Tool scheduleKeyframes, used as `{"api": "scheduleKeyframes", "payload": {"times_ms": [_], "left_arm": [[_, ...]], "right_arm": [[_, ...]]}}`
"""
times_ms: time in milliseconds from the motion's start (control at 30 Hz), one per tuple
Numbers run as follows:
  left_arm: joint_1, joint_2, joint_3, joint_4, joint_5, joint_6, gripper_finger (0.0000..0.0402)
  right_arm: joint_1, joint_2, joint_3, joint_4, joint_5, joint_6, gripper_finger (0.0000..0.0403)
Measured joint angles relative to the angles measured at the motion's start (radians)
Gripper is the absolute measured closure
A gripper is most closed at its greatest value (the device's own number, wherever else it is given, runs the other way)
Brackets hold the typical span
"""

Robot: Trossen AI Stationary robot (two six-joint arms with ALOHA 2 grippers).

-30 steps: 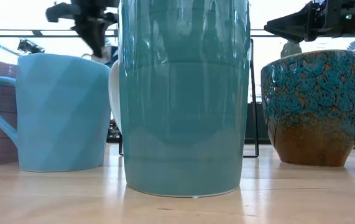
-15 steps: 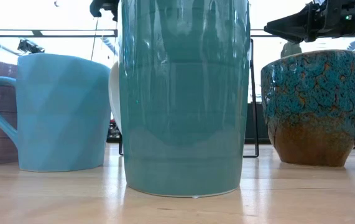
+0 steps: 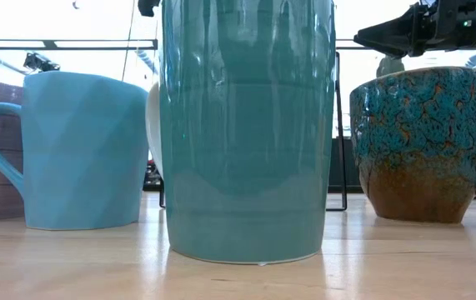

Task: Place coffee mugs
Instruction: Put the white-blue mug on the shelf

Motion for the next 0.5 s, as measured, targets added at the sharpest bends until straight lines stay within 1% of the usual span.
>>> {"api": "scheduleKeyframes", "payload": {"times_ms": [100,300,500], "left_arm": [[0.000,0.023,0.007,-0.004,0.029,0.009,0.0373],[-0.007,0.067,0.002,-0.028,0.032,0.034,0.0368],[-0.007,0.077,0.002,-0.023,-0.015,0.082,0.0366]], "right_arm": [[0.000,0.000,0.000,-0.002,-0.002,0.000,0.0245],[0.000,0.000,0.000,-0.002,-0.002,0.000,0.0245],[0.000,0.000,0.000,-0.002,-0.002,0.000,0.0245]]}}
